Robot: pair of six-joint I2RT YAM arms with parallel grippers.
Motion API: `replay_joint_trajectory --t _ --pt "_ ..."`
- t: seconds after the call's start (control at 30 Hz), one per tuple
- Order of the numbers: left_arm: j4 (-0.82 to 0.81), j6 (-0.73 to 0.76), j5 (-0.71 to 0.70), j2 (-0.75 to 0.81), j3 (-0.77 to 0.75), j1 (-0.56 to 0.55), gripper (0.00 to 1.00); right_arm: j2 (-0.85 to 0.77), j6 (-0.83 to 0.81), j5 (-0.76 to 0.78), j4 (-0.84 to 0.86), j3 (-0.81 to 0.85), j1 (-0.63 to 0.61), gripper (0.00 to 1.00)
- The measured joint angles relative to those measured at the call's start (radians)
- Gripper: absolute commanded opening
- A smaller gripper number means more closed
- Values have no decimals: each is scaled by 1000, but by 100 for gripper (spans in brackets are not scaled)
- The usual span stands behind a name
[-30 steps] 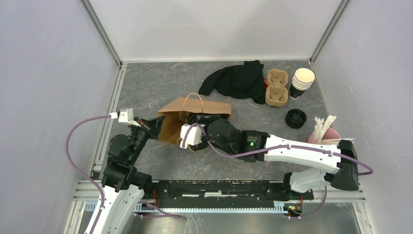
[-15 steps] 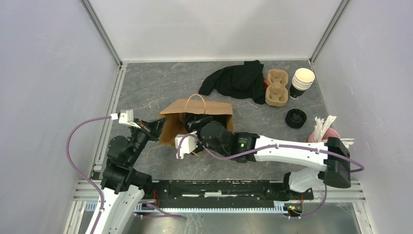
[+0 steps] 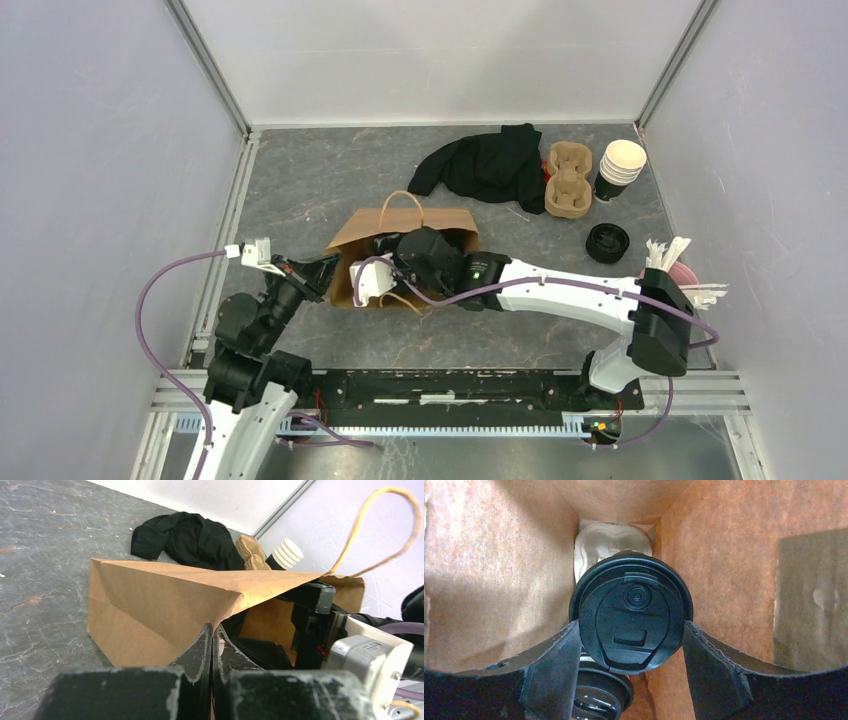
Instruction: Pack the takeout coffee
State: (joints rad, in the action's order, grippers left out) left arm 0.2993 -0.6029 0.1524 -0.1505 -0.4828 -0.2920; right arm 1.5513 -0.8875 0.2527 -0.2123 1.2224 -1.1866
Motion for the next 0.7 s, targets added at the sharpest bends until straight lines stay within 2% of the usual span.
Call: replay_joint_trajectory --t 0.4,0.7 --pt "14 -59 8 3 -2 0 2 107 -16 -66 -15 73 11 0" --pt "53 -65 0 -61 -55 0 2 140 -18 -23 56 70 24 0"
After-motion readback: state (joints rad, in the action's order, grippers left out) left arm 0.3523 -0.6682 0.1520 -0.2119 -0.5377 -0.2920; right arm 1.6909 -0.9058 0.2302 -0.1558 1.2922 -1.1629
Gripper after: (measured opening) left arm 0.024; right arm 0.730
